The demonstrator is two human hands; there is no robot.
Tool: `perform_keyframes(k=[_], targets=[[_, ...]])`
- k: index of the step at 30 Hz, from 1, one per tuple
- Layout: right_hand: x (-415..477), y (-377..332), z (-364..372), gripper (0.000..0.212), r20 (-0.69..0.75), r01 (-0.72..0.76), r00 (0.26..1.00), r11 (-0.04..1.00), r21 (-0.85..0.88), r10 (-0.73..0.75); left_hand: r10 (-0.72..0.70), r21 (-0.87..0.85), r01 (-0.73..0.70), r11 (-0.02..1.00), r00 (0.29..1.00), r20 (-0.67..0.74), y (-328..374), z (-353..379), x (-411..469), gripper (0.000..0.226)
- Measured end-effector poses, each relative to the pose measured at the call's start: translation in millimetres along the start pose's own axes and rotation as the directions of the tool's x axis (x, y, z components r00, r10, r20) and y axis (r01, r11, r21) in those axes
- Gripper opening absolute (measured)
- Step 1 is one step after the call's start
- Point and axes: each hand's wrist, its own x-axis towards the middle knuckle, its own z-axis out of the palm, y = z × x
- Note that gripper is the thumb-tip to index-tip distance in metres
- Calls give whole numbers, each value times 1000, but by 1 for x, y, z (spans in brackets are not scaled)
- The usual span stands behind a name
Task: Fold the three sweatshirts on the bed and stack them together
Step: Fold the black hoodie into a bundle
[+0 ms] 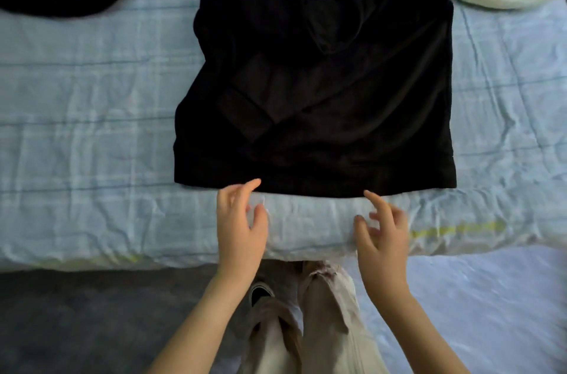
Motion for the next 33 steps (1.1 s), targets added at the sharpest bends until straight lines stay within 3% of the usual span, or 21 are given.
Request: perform_keyframes(k=[1, 2, 4, 7, 9, 12, 15, 17, 20, 24, 28, 31, 33], targets=[[-8, 0, 0, 40, 32, -99, 995, 988, 116, 96, -198, -207, 199, 958, 980, 25, 1, -1, -5, 44], [-11, -1, 0, 41, 52, -168, 986, 965, 201, 160, -355, -381, 361, 851, 931, 90, 1, -1, -7, 46], [-1, -2, -1, 49, 49, -231, 973, 935, 269, 227, -468, -546, 479, 688, 867, 171, 3, 0, -5, 51], [29, -7, -1, 63, 59, -296, 953, 867, 401, 298, -470, -715, 467, 520, 856, 217, 6, 1, 9, 58], [43, -9, 2, 68, 46, -313, 942, 815, 488, 334, -460, -738, 450, 503, 862, 211, 9, 6, 16, 58], [56, -8, 12, 64, -95, -247, 941, 848, 469, 326, -504, -777, 406, 481, 853, 133, 15, 15, 31, 52], [66, -10, 21, 53, -159, -260, 908, 819, 512, 388, -617, -847, 347, 403, 786, 28, 25, 27, 47, 47], [70, -10, 22, 51, -150, -243, 908, 784, 572, 391, -674, -842, 350, 412, 739, -23, 28, 35, 55, 46], [66, -4, 12, 52, -186, -227, 906, 808, 544, 380, -684, -748, 414, 519, 726, -72, 25, 35, 55, 54], [41, 16, -18, 56, -249, -189, 923, 910, 369, 292, -604, -567, 461, 683, 793, -83, 12, 24, 15, 66], [39, 19, -24, 57, -186, -205, 946, 935, 288, 264, -554, -502, 463, 731, 832, -39, 5, 22, -5, 66], [51, 12, -24, 58, -89, -223, 963, 934, 280, 256, -502, -551, 430, 715, 865, 23, 8, 19, 7, 65], [53, 10, -33, 56, -50, -249, 964, 952, 177, 261, -482, -443, 428, 788, 876, -9, 8, 13, 11, 58]])
